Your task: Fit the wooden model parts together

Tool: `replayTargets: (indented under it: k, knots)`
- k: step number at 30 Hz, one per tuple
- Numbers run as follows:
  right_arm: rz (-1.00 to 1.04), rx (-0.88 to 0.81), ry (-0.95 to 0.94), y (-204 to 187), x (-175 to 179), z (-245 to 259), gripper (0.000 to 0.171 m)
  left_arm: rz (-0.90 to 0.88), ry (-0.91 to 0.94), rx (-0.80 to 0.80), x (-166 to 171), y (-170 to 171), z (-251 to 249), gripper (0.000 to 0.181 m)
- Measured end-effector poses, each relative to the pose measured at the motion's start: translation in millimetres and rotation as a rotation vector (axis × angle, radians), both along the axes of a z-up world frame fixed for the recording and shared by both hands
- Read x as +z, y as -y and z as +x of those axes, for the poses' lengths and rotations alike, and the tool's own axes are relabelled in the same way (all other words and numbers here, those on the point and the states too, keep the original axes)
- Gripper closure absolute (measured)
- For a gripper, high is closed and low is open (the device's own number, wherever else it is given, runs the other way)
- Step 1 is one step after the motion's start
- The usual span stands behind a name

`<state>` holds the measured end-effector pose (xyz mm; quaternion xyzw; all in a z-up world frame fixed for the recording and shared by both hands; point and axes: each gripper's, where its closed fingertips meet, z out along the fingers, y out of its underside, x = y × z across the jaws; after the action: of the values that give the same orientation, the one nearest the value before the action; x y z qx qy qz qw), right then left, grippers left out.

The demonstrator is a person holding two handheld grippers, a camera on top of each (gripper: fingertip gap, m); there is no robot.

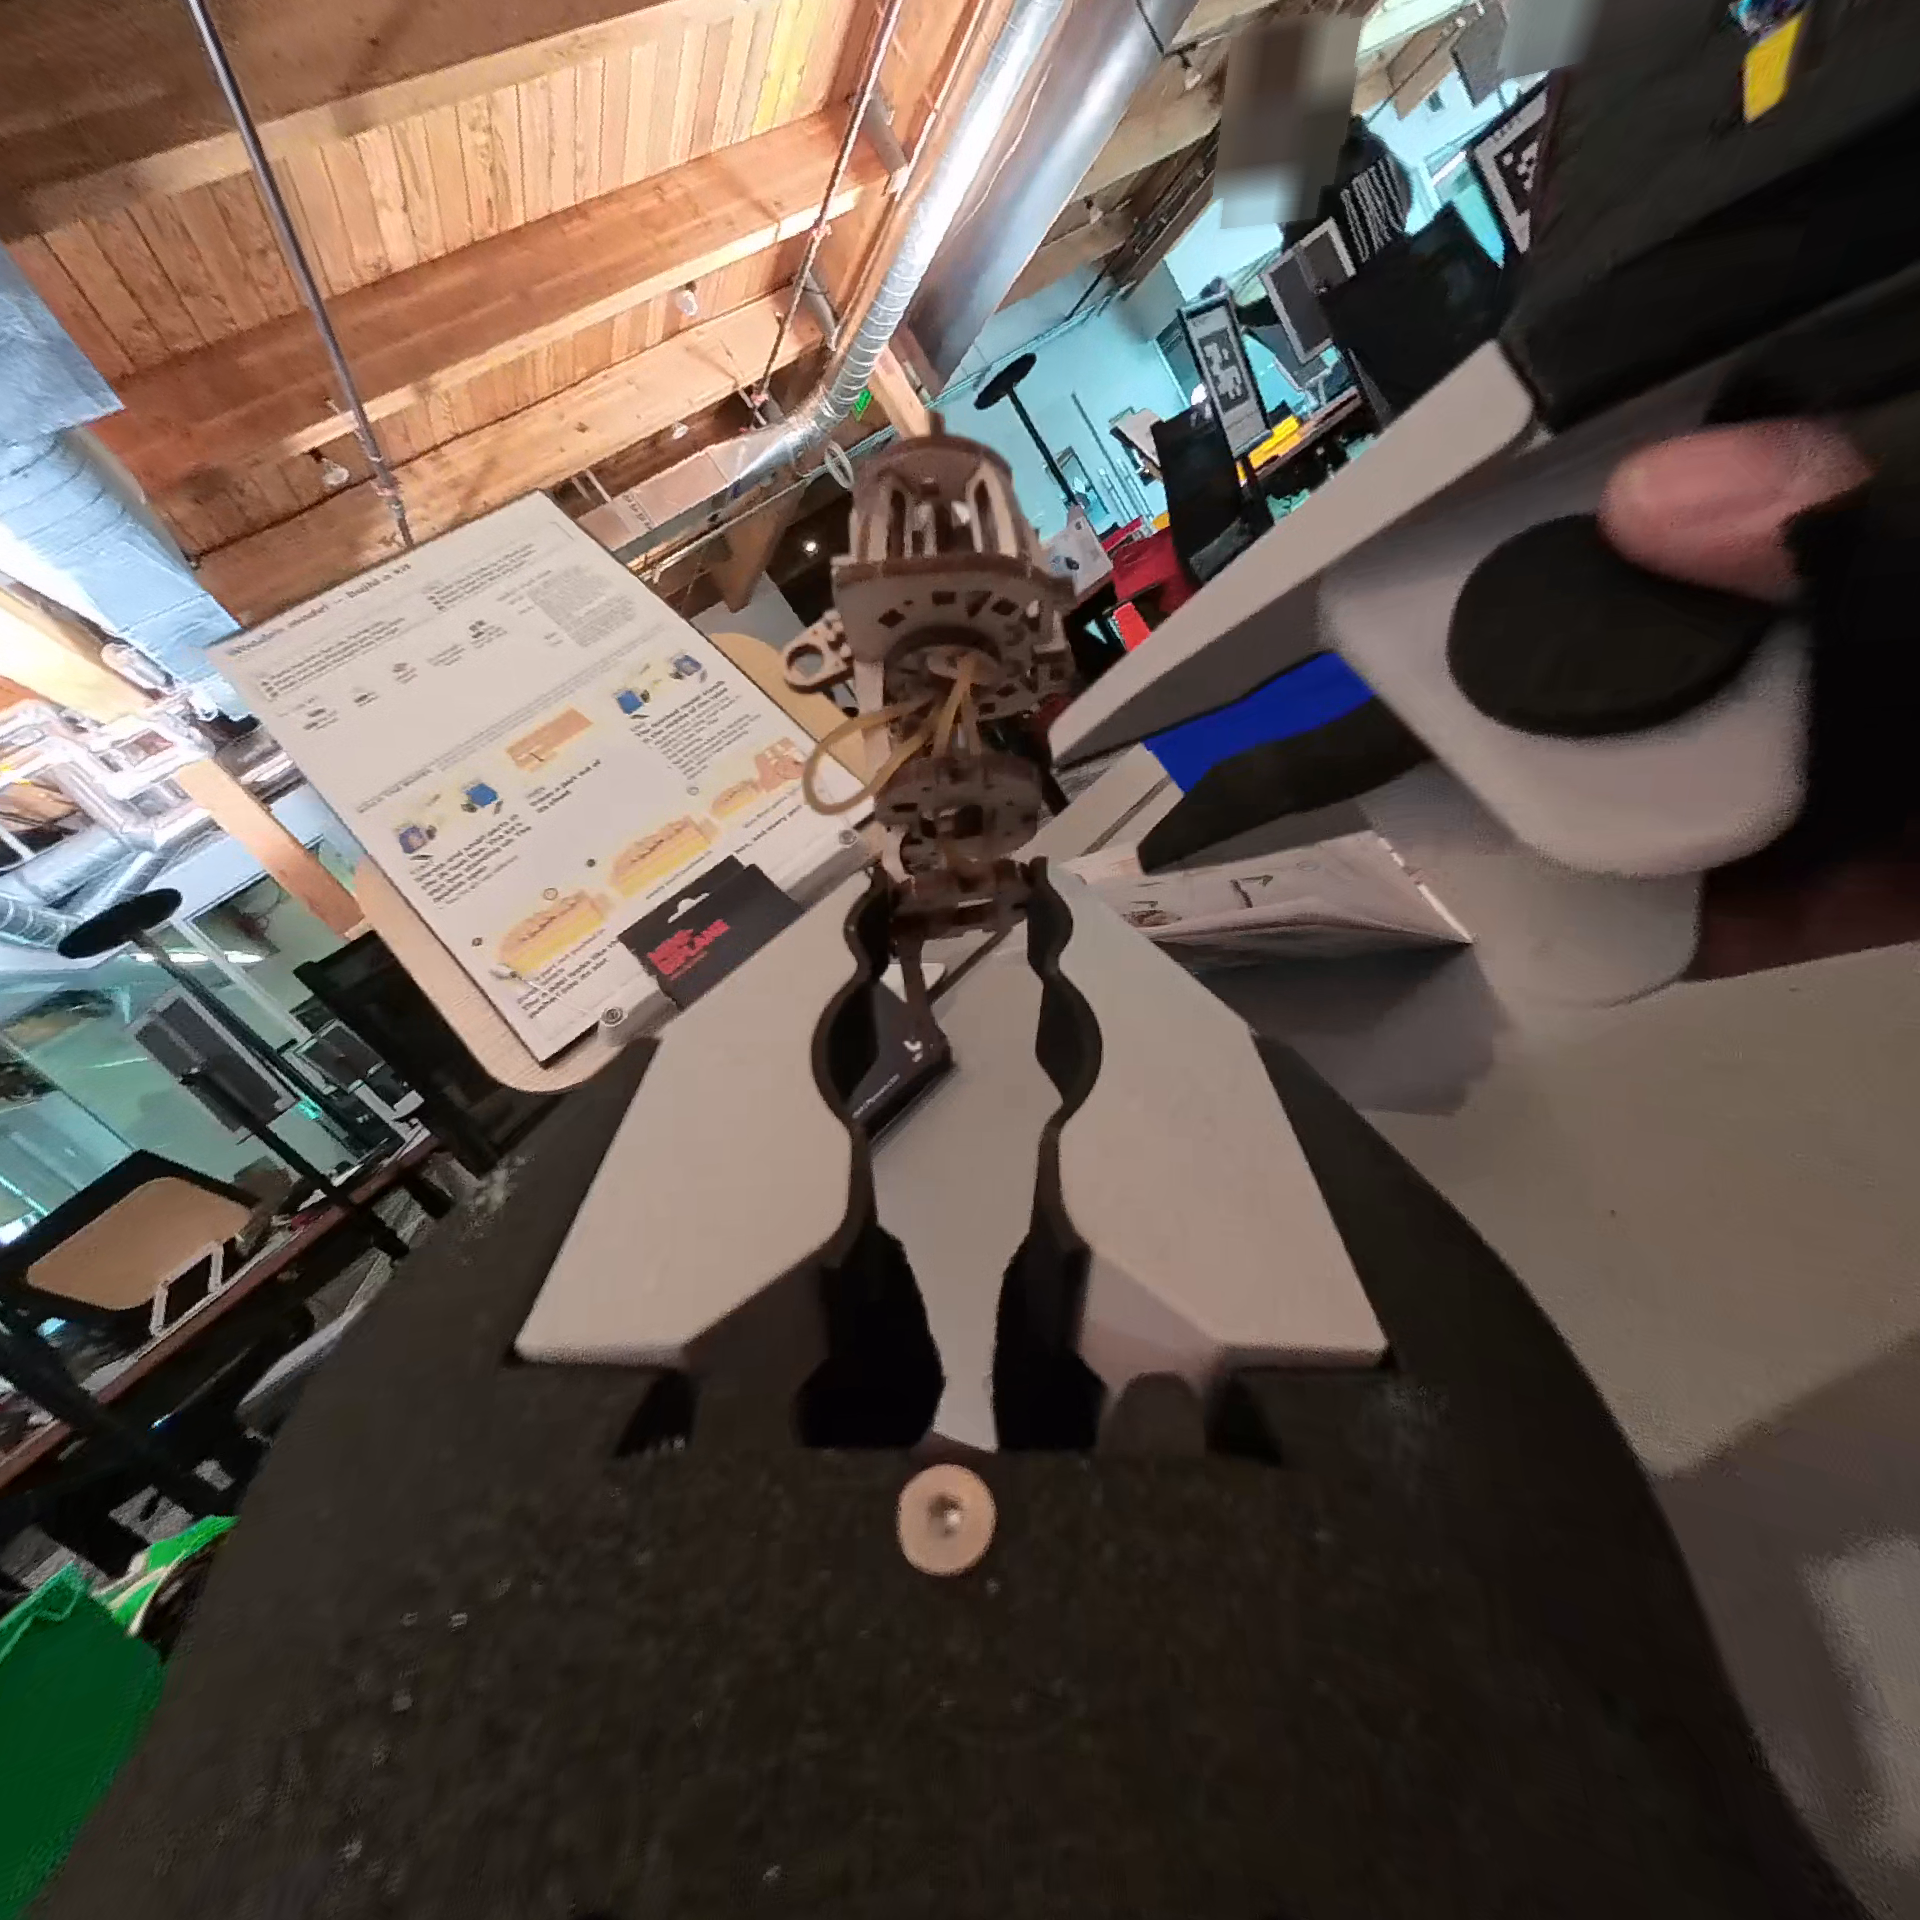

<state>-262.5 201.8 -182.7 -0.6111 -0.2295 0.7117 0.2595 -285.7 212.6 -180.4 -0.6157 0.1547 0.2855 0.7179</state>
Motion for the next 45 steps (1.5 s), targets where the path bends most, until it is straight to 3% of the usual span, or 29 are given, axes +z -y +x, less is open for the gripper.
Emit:
replayTargets:
  k: [3, 10, 19, 26, 45]
  knots:
    - [-0.073, 0.058, -0.031, 9.1, 4.5, 0.6, 0.142, 0.019, -0.066, 0.056, 2.8, 0.6, -2.1, 0.158]
    - [-0.045, -0.04, -0.047, 12.9, 12.4, 1.8, 0.15, 0.095, -0.288, 0.186, 15.2, 7.2, 1.8, 0.158]
    - [-0.085, -0.014, -0.035, 15.8, 13.5, 1.2, 0.155, 0.095, -0.435, 0.228, 10.1, 5.8, 11.6, 0.159]
    - [-0.099, -0.017, -0.005, 12.8, 5.6, 1.3, 0.169, 0.081, -0.463, 0.237, 5.6, 2.9, 13.4, 0.158]
    - [0.011, 0.04, 0.169, 29.2, -12.9, 2.8, 0.169, 0.0, -0.423, 0.233, -5.8, -5.0, 7.3, 0.158]
